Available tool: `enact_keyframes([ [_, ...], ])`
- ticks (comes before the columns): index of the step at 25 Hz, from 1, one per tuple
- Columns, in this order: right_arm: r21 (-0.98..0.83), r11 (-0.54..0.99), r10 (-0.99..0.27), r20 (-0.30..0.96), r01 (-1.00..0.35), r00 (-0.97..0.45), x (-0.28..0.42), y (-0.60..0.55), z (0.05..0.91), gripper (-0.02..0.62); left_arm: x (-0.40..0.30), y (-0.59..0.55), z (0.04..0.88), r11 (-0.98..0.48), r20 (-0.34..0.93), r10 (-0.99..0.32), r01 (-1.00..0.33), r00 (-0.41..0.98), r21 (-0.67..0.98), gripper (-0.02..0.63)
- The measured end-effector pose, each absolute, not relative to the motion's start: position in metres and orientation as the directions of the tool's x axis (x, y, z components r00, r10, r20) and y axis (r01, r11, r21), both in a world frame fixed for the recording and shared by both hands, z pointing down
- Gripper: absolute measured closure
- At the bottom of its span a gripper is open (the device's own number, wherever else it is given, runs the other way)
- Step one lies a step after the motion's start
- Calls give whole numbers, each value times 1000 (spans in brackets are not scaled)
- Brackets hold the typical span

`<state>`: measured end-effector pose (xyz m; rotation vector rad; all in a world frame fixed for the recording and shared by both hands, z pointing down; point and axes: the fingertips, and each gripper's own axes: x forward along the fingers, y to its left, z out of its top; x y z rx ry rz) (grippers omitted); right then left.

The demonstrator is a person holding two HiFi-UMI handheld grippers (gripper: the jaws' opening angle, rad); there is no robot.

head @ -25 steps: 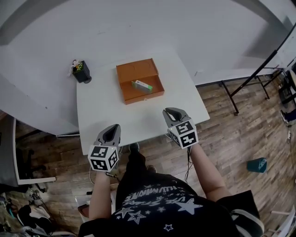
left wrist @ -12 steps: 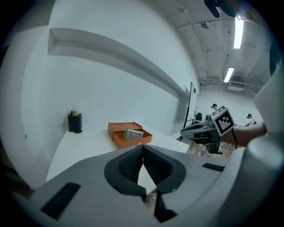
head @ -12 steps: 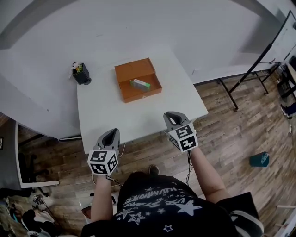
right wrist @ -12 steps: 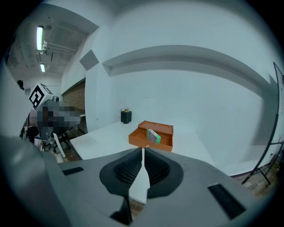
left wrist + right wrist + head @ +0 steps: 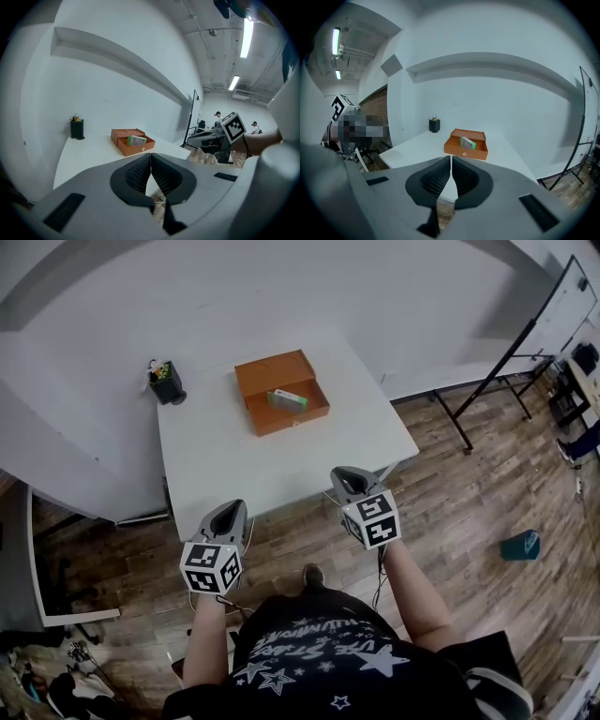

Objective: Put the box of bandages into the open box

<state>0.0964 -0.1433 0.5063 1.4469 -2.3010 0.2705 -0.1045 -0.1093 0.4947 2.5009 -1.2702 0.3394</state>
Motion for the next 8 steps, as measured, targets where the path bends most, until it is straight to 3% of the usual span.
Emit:
enact_keyframes([
  [8, 39, 411, -824, 444, -911, -352, 70, -99, 503, 546, -130, -77, 491, -588, 348, -722, -795, 599, 149, 586],
])
